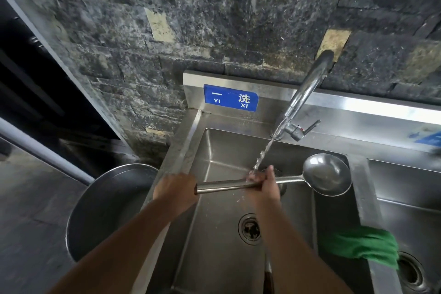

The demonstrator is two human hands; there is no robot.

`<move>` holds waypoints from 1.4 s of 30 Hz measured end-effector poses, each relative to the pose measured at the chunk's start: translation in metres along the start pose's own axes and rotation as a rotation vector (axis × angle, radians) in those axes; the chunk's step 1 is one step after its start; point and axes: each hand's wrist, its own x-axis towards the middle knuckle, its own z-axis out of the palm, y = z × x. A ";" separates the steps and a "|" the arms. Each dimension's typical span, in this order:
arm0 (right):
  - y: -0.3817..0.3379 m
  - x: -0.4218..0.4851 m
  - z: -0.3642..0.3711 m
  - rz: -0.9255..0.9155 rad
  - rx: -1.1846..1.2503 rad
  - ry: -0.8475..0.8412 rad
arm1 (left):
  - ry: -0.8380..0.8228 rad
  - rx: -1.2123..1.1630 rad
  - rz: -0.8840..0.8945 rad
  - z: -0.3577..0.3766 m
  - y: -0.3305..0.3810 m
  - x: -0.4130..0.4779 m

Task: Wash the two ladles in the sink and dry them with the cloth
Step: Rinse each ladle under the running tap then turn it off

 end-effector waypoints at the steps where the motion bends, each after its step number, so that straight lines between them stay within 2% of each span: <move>1: -0.018 0.005 -0.003 -0.025 0.012 0.020 | -0.003 0.019 -0.012 -0.002 -0.009 -0.003; 4: -0.057 0.020 -0.015 -0.050 0.067 0.067 | -0.044 0.017 -0.040 -0.010 -0.025 -0.009; 7: -0.061 0.025 -0.021 -0.058 0.137 0.076 | -0.033 0.019 -0.019 -0.014 -0.019 -0.012; 10: -0.023 0.013 -0.013 -0.031 0.079 0.082 | -0.035 0.023 0.002 -0.012 -0.005 -0.010; 14: 0.067 -0.019 0.008 0.078 -0.004 -0.015 | -0.056 0.016 0.001 -0.007 0.026 -0.004; 17: 0.102 -0.031 0.014 0.154 -0.021 -0.024 | -0.086 -0.006 -0.021 -0.001 0.020 -0.003; 20: 0.086 -0.026 0.010 0.129 0.017 -0.002 | -0.089 0.012 -0.012 -0.004 0.000 -0.010; 24: 0.020 0.002 -0.006 0.009 0.002 0.060 | -0.048 0.081 -0.031 -0.016 -0.034 -0.017; 29: -0.024 0.019 -0.015 0.041 0.084 0.041 | -0.153 0.077 -0.053 -0.012 -0.063 -0.022; 33: 0.003 0.006 -0.008 0.038 0.097 0.014 | -0.176 -0.013 0.044 -0.018 -0.033 -0.015; 35: 0.025 0.002 -0.007 0.072 0.100 -0.100 | -0.218 -0.088 0.104 -0.016 -0.008 -0.001; 37: 0.048 -0.001 -0.008 0.134 0.001 -0.245 | -0.264 -0.225 0.159 -0.011 0.020 0.014; 39: 0.065 -0.009 -0.006 0.245 -0.153 -0.232 | -0.271 -0.422 0.171 -0.003 0.044 0.025; 42: 0.064 -0.017 -0.006 0.343 -0.290 -0.206 | -0.222 -0.503 0.089 0.011 0.067 0.037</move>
